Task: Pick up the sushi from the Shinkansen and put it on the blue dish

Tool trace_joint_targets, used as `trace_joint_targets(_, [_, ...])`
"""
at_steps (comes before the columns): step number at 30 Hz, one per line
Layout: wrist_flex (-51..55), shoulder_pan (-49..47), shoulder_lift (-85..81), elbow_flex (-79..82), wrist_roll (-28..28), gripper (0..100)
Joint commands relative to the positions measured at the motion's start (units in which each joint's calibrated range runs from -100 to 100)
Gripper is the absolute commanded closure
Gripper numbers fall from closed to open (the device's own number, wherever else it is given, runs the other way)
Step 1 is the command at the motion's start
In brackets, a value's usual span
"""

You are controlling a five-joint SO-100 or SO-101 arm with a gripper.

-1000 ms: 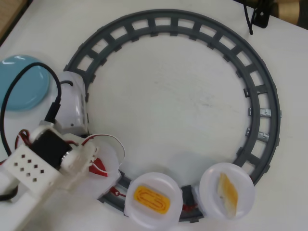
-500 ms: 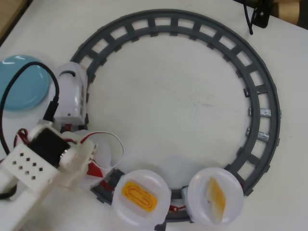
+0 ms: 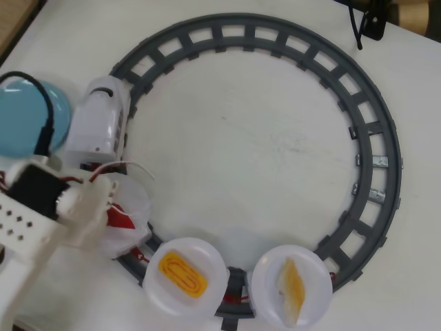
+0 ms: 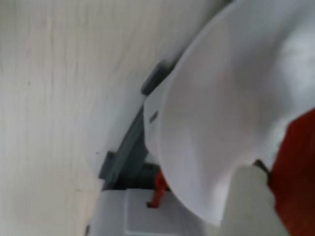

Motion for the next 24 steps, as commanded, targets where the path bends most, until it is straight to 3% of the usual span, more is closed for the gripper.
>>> trace_joint_targets(1, [2.49,-2.7,-0.17,-8.01,-1.02,91])
trace_joint_targets(17, [1.3,-18.28,0.57,-16.31,-1.12,91])
trace_joint_targets(24, [0.54,-22.95,13.02,-27.31,-2.07,91])
